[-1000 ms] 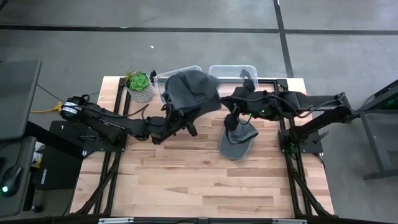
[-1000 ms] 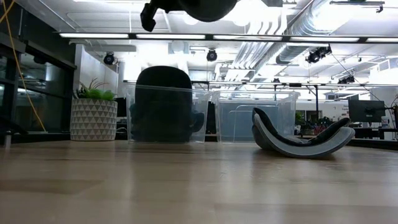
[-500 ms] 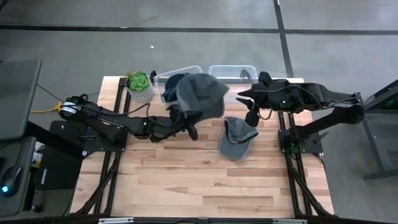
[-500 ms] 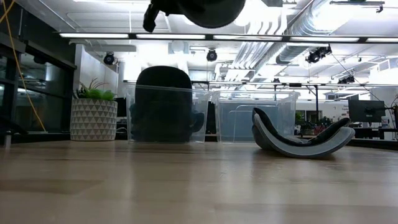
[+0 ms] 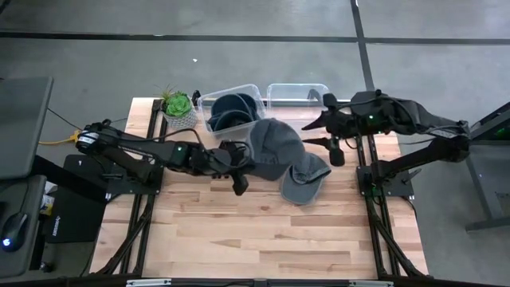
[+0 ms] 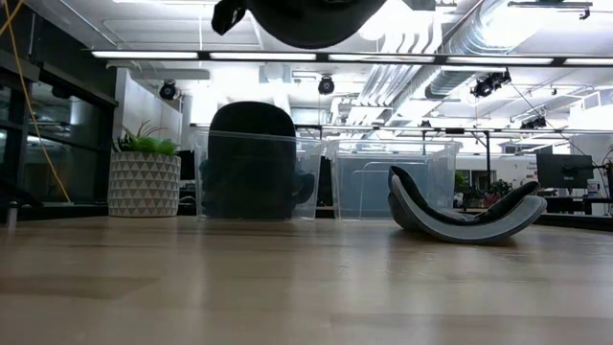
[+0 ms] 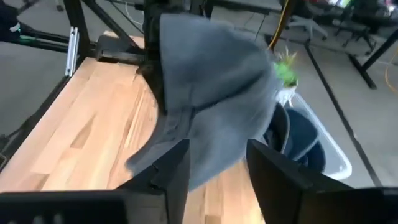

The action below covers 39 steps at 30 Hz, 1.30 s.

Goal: Pick & Place hat
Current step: Put the left gray cap into the right transparent bin

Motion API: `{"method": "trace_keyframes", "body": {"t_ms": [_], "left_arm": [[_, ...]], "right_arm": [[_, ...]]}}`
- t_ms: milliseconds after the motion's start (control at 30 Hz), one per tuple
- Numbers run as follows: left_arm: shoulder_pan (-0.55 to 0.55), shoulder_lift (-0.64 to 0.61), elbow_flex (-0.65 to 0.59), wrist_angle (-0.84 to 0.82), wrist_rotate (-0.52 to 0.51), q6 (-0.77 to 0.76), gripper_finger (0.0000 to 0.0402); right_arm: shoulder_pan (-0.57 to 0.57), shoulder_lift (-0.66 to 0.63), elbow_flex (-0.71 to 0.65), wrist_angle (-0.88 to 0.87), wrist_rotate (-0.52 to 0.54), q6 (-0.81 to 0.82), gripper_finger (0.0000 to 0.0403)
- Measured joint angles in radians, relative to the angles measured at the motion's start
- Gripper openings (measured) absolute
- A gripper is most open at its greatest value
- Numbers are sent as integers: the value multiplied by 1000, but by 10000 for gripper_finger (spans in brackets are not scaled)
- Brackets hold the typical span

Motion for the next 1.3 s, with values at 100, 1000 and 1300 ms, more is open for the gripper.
{"method": "trace_keyframes", "body": {"t_ms": [100, 1000, 1300], "left_arm": [[-1, 0, 2, -33, 58, -9, 0], [-1, 76, 1, -162, 315, -3, 0], [-1, 105, 2, -160, 344, 12, 0]], "right_arm": [[-15, 17, 0, 38, -48, -12, 173], [-21, 452, 223, -56, -221, -270, 189], [-21, 531, 244, -56, -248, -330, 189]]}}
